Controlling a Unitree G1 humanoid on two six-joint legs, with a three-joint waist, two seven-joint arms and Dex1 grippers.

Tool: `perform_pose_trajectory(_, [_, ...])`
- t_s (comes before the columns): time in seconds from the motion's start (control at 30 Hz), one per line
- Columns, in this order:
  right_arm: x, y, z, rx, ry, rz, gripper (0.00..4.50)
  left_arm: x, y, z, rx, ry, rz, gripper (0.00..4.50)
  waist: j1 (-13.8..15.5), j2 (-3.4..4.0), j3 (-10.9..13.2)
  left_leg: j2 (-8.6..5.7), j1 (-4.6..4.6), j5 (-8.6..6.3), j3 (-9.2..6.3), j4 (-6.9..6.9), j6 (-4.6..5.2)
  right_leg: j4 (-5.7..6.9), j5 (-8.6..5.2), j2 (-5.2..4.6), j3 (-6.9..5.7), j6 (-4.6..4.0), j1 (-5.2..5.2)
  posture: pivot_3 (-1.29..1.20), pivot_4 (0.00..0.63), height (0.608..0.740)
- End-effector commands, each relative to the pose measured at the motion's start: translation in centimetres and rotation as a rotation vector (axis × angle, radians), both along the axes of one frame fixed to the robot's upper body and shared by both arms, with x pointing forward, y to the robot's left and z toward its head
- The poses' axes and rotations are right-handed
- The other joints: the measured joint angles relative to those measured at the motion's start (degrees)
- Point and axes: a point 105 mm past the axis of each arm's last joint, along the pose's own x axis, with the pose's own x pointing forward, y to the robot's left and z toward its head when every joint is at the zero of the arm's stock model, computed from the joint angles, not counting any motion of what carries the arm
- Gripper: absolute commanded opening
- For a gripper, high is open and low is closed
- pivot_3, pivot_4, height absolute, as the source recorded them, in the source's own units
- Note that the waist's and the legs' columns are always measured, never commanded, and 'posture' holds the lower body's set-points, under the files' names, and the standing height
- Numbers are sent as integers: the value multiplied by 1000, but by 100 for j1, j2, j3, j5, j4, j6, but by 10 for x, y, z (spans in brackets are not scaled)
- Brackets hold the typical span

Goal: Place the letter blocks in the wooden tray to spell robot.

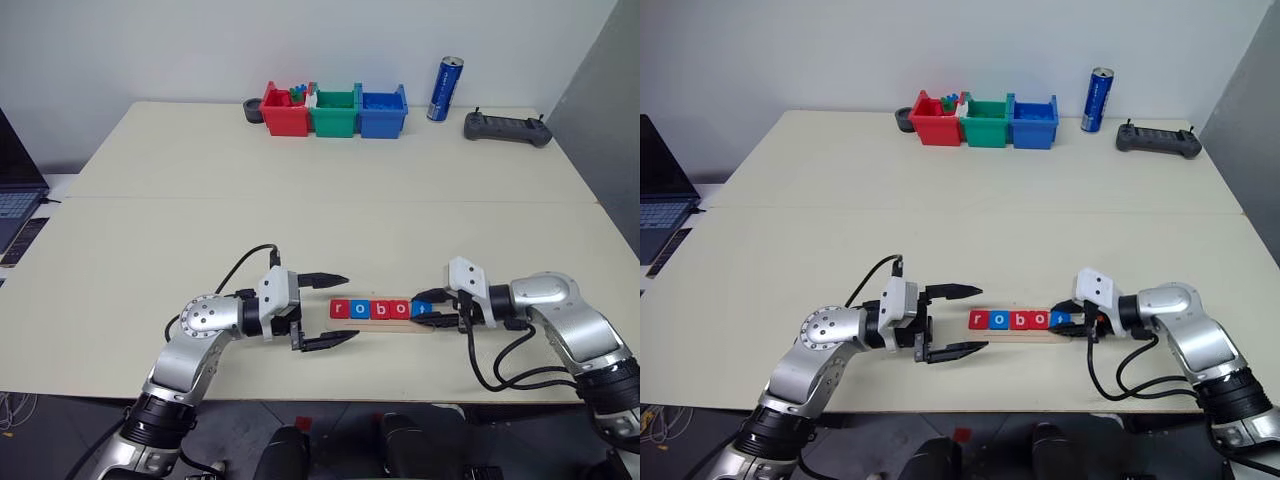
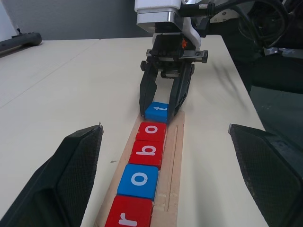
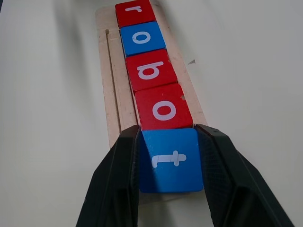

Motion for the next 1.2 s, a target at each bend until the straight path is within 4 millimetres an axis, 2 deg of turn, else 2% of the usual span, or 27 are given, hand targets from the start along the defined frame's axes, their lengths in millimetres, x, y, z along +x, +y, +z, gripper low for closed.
perform_pose_trajectory(0.03, [4, 4, 6, -1, -42, 17, 1387, -3, -1, 11, -10, -50, -13, 4500, 0, 0, 0, 0, 0, 0, 0, 0, 0, 0, 0, 0, 0, 0, 0, 0, 150, 740])
perform_pose_trajectory(1.03, [4, 0, 0, -45, -22, 53, 1387, -3, 0, 12, -8, -52, -10, 4500, 0, 0, 0, 0, 1, 0, 0, 0, 0, 1, 0, 0, 0, 0, 0, 0, 150, 740])
perform_pose_trajectory(1.2, [6, 1, 3, -23, -9, 47, 3217, -2, -1, 12, -9, -54, -5, 4500, -1, 0, 0, 0, 1, 0, 0, 0, 0, 1, 0, 0, 0, 0, 0, 0, 150, 740])
